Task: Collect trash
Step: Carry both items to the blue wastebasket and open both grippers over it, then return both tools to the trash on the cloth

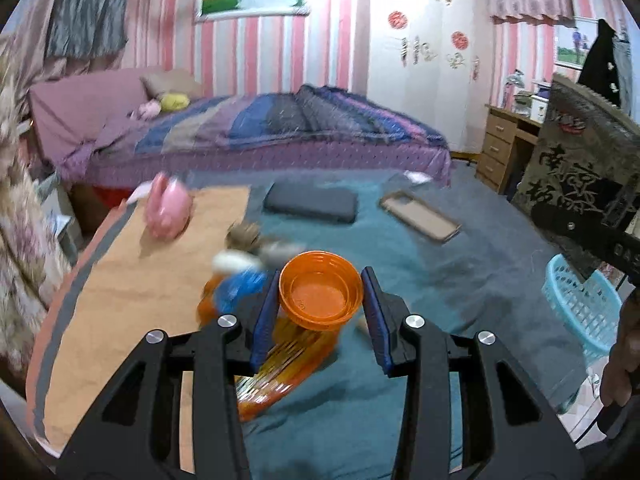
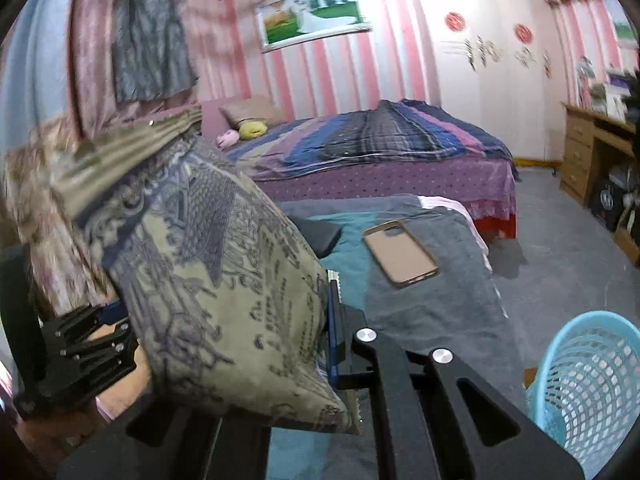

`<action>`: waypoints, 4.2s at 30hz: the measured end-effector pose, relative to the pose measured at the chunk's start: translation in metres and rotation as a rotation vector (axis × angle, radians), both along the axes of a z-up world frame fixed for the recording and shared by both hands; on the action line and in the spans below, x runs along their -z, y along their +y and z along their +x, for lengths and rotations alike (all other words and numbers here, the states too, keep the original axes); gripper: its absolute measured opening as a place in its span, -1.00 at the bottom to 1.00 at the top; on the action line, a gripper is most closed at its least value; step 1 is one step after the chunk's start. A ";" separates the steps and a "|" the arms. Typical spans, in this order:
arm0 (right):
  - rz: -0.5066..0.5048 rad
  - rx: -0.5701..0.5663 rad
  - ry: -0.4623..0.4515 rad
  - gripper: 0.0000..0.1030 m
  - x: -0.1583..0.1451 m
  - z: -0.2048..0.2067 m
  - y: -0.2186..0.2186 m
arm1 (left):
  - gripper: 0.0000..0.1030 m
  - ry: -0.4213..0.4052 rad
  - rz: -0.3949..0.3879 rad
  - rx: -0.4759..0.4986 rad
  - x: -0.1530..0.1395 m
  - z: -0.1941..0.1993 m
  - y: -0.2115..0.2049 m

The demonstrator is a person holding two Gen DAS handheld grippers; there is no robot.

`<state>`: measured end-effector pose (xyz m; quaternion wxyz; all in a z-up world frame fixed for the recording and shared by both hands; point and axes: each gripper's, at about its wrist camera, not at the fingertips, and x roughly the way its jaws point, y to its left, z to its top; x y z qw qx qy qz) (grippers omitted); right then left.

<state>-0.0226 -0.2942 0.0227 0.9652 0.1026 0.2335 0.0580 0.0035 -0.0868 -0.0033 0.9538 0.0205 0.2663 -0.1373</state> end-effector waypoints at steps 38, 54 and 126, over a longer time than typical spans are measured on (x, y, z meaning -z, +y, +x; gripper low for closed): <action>0.015 0.562 0.020 -0.92 -0.004 -0.083 -0.220 | -0.23 0.075 -0.133 0.386 -0.014 0.010 -0.269; 0.080 0.612 0.061 -0.85 0.017 -0.093 -0.246 | -0.23 0.093 -0.112 0.490 -0.009 -0.013 -0.323; -0.028 -0.025 0.136 0.58 0.051 0.047 0.061 | 0.65 0.297 0.146 0.084 0.105 0.060 0.043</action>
